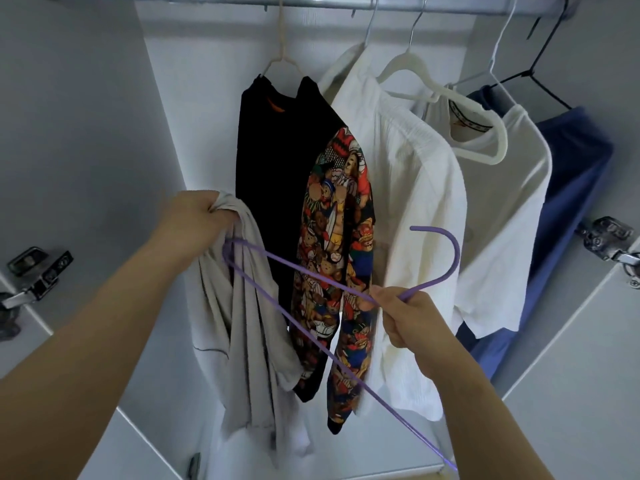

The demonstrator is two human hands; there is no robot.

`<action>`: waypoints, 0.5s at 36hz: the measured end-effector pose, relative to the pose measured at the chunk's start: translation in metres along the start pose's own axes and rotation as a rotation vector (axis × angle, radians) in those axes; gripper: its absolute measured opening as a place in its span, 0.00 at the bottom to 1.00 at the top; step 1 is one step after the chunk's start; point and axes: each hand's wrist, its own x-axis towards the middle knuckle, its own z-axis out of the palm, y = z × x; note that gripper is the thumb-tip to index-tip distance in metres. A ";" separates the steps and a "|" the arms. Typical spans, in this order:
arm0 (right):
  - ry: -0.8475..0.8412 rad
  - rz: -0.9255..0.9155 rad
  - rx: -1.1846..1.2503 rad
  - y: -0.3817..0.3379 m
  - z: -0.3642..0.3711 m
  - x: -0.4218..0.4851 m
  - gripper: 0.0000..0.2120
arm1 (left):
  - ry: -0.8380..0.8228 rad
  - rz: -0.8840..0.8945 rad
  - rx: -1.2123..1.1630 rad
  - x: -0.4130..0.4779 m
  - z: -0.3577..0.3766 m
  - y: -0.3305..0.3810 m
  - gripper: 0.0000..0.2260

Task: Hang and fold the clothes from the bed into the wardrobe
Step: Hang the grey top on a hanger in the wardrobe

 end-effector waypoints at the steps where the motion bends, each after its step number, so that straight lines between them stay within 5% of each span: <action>1: -0.002 -0.002 -0.004 -0.001 0.003 0.000 0.16 | -0.025 0.015 0.032 -0.001 0.002 0.002 0.07; 13: -0.150 -0.172 0.184 -0.012 0.053 0.002 0.13 | -0.538 0.078 -0.275 -0.051 0.053 0.040 0.07; 18: -0.035 -0.187 0.141 -0.008 0.049 0.007 0.12 | -0.772 0.113 -0.274 -0.053 0.039 0.038 0.07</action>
